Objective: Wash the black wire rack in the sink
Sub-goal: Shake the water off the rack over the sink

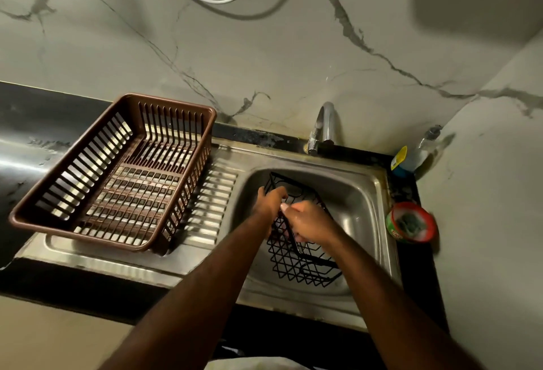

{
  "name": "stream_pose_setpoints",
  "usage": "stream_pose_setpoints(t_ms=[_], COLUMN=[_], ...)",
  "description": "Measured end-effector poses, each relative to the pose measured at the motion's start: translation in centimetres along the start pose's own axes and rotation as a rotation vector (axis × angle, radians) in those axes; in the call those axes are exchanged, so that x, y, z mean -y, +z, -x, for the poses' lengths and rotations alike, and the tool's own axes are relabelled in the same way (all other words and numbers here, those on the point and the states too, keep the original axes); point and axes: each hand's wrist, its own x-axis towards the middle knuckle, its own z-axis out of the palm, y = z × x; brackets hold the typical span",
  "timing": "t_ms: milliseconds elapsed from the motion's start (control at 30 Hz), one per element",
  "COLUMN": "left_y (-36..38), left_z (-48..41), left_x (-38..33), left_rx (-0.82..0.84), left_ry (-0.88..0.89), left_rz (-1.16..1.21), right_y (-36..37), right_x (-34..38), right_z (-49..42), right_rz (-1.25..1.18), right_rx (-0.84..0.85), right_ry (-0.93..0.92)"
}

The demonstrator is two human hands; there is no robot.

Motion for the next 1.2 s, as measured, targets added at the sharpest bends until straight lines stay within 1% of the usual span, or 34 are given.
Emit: stream_pose_setpoints(t_ms=[67, 100, 200, 267, 300, 333, 400, 467, 533, 600, 700, 833, 867, 933, 967, 1067, 1100, 1200], left_y=[0.1, 0.1, 0.3, 0.5, 0.5, 0.4, -0.1, -0.7, -1.3, -1.6, -1.8, -1.1, -0.9, -0.6, -0.4, -0.1, 0.0, 0.4], left_z=[-0.1, 0.2, 1.3, 1.6, 1.6, 1.4, 1.0, 1.3, 1.5, 0.6, -0.9, 1.8, 2.0, 2.2, 2.4, 3.2, 3.2, 3.1], left_x=[0.1, 0.1, 0.2, 0.3, 0.3, 0.2, 0.3, 0.8, 2.2, 4.5, 7.1, 7.0, 7.0, 6.5, 6.1, 5.5, 5.6, 5.5], left_rx=[-0.015, -0.018, 0.001, 0.007, -0.002, -0.015, -0.048, -0.014, 0.058, 0.147, 0.243, 0.3, 0.308, 0.282, 0.26, 0.22, 0.215, 0.192], left_ry=[0.01, 0.014, 0.041, 0.09, 0.118, 0.142, 0.17, 0.163, 0.08, -0.034, -0.115, -0.082, -0.07, -0.038, -0.027, 0.031, 0.057, 0.135], left_rz=[0.006, 0.014, 0.019, 0.003, -0.002, -0.01, 0.017, 0.045, 0.028, 0.026, 0.117, 0.286, 0.276, 0.251, 0.243, 0.177, 0.16, 0.089], right_y=[1.4, 2.2, 4.1, 4.0, 3.6, 3.0, 1.7, 0.6, 0.0, -0.6, -1.2, -1.1, -1.2, -1.0, -1.0, -1.2, -1.4, -2.5], right_x=[0.0, -0.4, -2.0, -2.8, -3.1, -3.4, -3.8, -4.5, -5.2, -6.1, -8.1, -10.8, -11.2, -12.0, -12.4, -12.4, -11.9, -9.8], right_z=[1.5, 1.9, 1.9, 1.9, 2.0, 2.1, 2.4, 2.9, 3.3, 3.5, 3.5, 3.7, 3.8, 3.9, 3.9, 3.9, 4.1, 4.7], right_rz=[-0.04, -0.005, 0.218, 0.219, 0.142, 0.015, -0.329, -0.58, -0.799, -1.045, -1.304, -1.488, -1.504, -1.445, -1.36, -0.999, -0.939, -0.892], right_rx=[0.03, -0.005, -0.189, -0.289, -0.327, -0.358, -0.41, -0.446, -0.446, -0.416, -0.313, -0.186, -0.172, -0.164, -0.182, -0.261, -0.265, -0.232], right_ry=[0.011, 0.013, 0.087, 0.107, 0.104, 0.102, 0.129, 0.203, 0.283, 0.32, 0.3, 0.241, 0.246, 0.275, 0.296, 0.367, 0.367, 0.322])
